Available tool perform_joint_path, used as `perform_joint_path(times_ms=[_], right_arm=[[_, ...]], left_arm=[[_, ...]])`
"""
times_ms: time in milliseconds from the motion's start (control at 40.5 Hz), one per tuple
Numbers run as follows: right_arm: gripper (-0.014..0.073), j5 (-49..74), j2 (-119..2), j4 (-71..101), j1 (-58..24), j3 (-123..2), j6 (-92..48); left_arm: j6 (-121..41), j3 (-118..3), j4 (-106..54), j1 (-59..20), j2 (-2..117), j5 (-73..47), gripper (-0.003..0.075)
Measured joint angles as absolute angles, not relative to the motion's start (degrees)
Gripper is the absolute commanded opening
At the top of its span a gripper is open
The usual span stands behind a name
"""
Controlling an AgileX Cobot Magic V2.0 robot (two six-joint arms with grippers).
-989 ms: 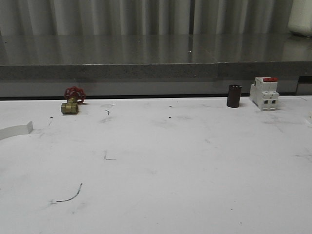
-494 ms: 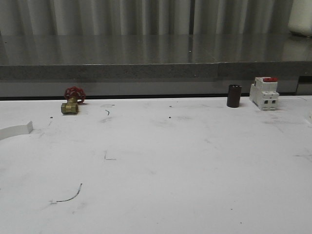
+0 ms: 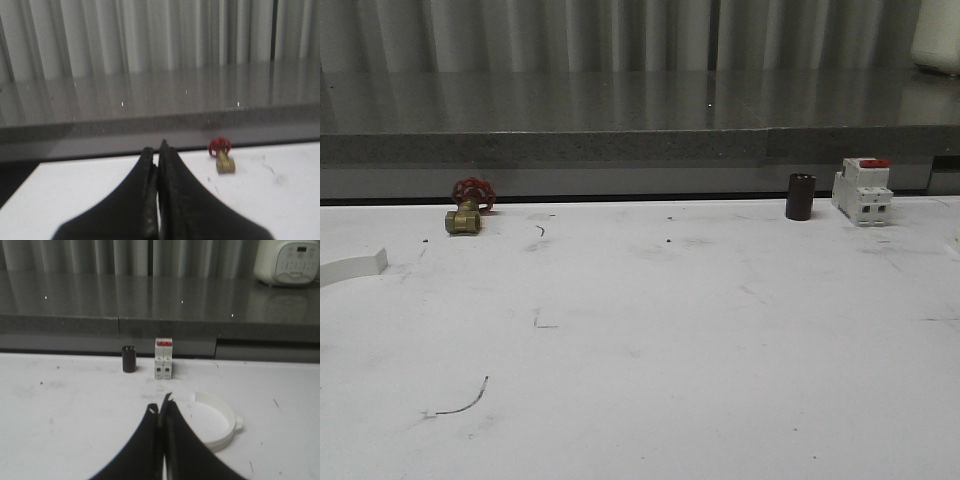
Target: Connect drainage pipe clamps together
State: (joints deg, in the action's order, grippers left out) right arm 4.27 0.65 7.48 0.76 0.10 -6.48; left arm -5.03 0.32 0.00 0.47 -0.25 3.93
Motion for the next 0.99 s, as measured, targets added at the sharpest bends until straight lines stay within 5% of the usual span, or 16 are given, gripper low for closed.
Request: perform_joint_path(times_ms=[198,395,692,816,914,989], right_arm=[[-0.0067,7.95,0.65,7.48,0.76,-11.31,-6.48],[-0.0067,17.34,-8.72,7.48,0.76,-22.72,-6.48],[-0.0048,19.52,-19.28,7.48,0.76,-24.78,-6.48],[0.0132,19.52,-19.28,7.48,0.76,-24.78,-6.48],[0.0377,19.52,-19.28,7.48,0.76,-24.78,-6.48],[0.0545,19.52,-19.28,7.48,0.76,-24.78,-6.48]], left_arm=[[-5.03,-5.54,-0.31,0.47,-0.25,7.34,-0.002],[-5.03,-17.59,0.57,0.47,7.74,-7.38,-0.002],[-5.03,-22.88,4.31,0.47,19.26,-12.37,0.0016],[-5.03,-22.9,4.39,0.47,19.29,-12.37,0.0265],[-5.03,-22.9,3.94,0.47,19.29,-12.44,0.0545],[-5.03,-22.9,2.67,0.47,19.29,-12.44,0.0683]])
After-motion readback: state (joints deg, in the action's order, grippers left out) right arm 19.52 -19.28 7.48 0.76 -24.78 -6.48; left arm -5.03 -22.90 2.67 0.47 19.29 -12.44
